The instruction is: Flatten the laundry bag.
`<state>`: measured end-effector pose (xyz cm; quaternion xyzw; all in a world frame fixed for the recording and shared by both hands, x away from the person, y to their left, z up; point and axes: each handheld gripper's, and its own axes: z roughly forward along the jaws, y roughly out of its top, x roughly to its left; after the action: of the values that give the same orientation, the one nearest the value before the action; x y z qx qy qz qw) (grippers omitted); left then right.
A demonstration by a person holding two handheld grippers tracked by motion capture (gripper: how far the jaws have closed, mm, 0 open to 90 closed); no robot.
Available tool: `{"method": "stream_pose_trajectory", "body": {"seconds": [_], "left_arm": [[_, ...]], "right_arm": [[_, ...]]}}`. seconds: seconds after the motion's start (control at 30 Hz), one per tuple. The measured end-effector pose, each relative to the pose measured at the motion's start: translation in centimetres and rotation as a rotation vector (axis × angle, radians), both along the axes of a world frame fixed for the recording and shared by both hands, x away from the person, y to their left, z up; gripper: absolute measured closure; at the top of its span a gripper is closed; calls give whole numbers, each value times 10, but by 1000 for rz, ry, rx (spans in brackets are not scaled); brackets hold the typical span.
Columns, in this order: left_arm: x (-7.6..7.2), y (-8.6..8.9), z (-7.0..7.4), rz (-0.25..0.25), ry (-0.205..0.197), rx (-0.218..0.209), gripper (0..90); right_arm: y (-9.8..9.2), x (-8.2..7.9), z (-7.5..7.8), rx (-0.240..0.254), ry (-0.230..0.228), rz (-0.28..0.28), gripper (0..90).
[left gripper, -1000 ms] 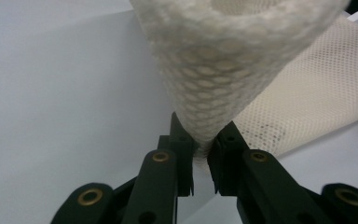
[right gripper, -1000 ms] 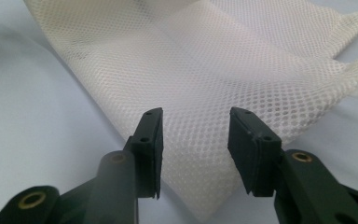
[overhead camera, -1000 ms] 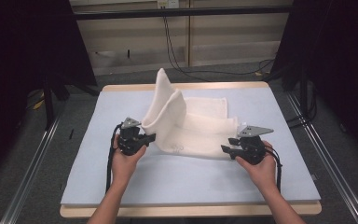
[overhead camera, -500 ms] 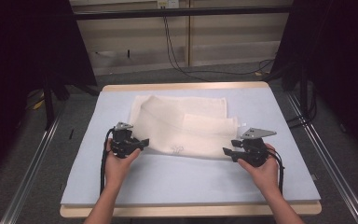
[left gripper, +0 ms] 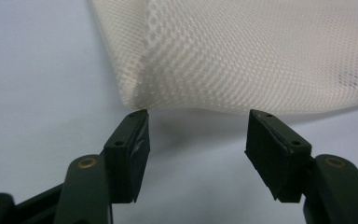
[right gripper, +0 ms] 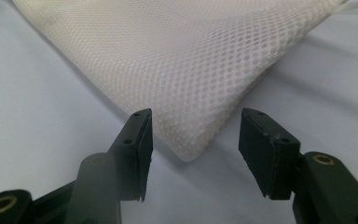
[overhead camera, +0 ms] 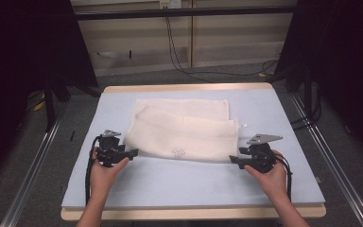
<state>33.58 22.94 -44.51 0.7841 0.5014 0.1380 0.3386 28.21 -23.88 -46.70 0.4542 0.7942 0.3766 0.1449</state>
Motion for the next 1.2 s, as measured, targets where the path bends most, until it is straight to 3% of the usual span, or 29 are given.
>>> {"method": "stream_pose_trajectory", "body": {"seconds": [0.1, 0.13, 0.17, 0.23, 0.27, 0.3, 0.33, 0.37, 0.47, 0.6, 0.73, 0.83, 1.0, 1.1, 1.13, 1.17, 1.2], "left_arm": [[2, 6, 8, 36, -12, 18, 397], [2, 6, 8, 36, -12, 18, 397], [4, 7, 10, 21, -27, -1, 399], [8, 3, 5, 7, -28, 9, 420], [8, 3, 5, 7, -28, 9, 432], [15, 1, -3, 0, 7, 38, 460], [15, 1, -3, 0, 7, 38, 489], [22, -1, -12, 3, 27, 70, 523], [28, 1, -15, 10, 20, 64, 643], [38, 2, -16, 13, 2, 48, 723], [49, 3, -17, 33, -5, 11, 758], [58, 0, -16, 21, -11, 22, 765], [67, 0, -14, 30, 33, 11, 749], [65, 3, -8, 21, 23, -18, 635], [65, 3, -8, 21, 23, -18, 613], [66, 3, -4, 30, 16, -20, 595], [67, 3, -2, 39, 9, -41, 582]], "right_arm": [[6, 2, -3, -19, 15, 20, 557], [6, 2, -3, -19, 15, 20, 557], [8, 3, -4, -20, 34, 22, 611], [7, 6, -4, -20, 28, 38, 699], [7, 6, -4, -20, 28, 38, 699], [7, 9, -3, -7, 53, 37, 749], [7, 9, -3, -7, 53, 37, 749], [7, 12, -3, 5, 50, 42, 780], [7, 17, -3, -5, 41, 48, 795], [7, 27, -1, -12, 34, 30, 807], [7, 39, 0, -23, 10, 10, 810], [6, 50, -1, -35, -7, -12, 814], [9, 59, 2, -45, 1, -42, 801], [6, 56, 4, -28, 6, -64, 652], [6, 56, 4, -28, 6, -64, 652], [4, 54, 7, -26, -29, -104, 564], [2, 55, 9, -23, -39, -110, 548]]}}
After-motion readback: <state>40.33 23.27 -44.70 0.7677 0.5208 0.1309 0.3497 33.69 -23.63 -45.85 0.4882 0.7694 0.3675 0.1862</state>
